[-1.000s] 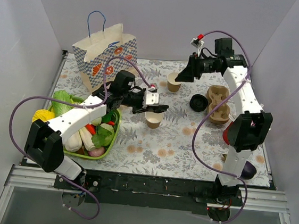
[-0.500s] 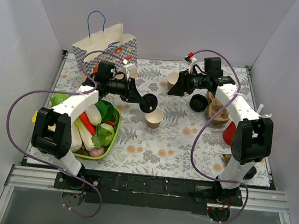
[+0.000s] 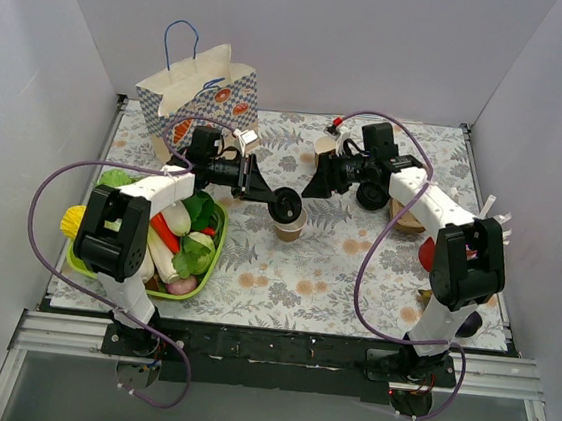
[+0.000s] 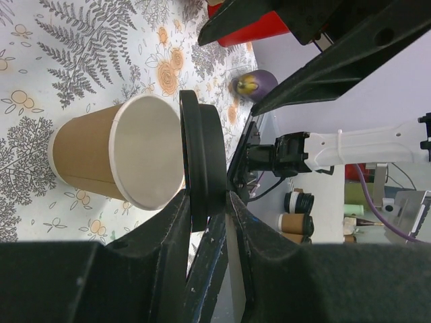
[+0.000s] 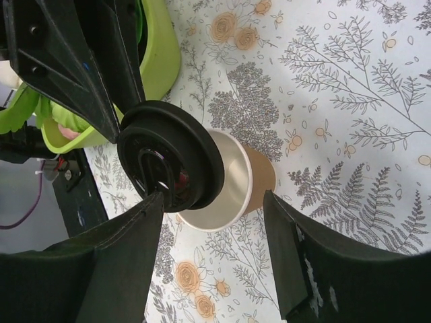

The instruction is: Pack the takeout coffee

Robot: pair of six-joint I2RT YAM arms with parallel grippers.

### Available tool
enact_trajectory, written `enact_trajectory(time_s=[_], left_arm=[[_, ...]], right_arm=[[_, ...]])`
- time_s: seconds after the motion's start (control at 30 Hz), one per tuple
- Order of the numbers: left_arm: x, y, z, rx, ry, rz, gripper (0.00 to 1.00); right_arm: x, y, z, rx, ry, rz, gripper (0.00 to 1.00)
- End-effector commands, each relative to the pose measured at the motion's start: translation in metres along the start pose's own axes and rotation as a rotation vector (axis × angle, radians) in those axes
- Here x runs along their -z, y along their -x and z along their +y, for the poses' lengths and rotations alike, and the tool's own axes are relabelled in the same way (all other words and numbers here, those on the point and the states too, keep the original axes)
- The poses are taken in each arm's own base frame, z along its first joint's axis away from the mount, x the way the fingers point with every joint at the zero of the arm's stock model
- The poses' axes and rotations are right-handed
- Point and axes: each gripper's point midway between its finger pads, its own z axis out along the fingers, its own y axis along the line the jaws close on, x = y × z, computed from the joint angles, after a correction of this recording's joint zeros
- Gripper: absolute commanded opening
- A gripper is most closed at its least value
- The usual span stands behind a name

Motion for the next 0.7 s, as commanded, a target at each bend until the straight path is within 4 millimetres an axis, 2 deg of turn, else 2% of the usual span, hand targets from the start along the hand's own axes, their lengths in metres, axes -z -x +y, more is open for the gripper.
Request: enact_trajectory(time_s=[0.0,0.33,0.5,0.67], left_arm=[[0.001,0.006,0.001,0.01,-0.012,-0.017,0.12],[-0.003,0.003,0.017,0.038,0.022,-0.015,0.18],[-0.004,0.002,0.024,0.039,0.039,-0.013,0.18],[-0.005,0.002,0.028,0.038,0.051,-0.014,0.24]], right_arm=[[-0.004,0.004,-0.001,0.024,-0.025,-0.011,0.69],[-0.016,-0.014,-0.01,-0.013,-0.025,0.035,0.69],[-0.021,-0.017,-0.01,-0.017,-0.022,0.043,0.69],[-0.025,-0.021,-0.014,-0.028,-0.024,0.055,0.7]])
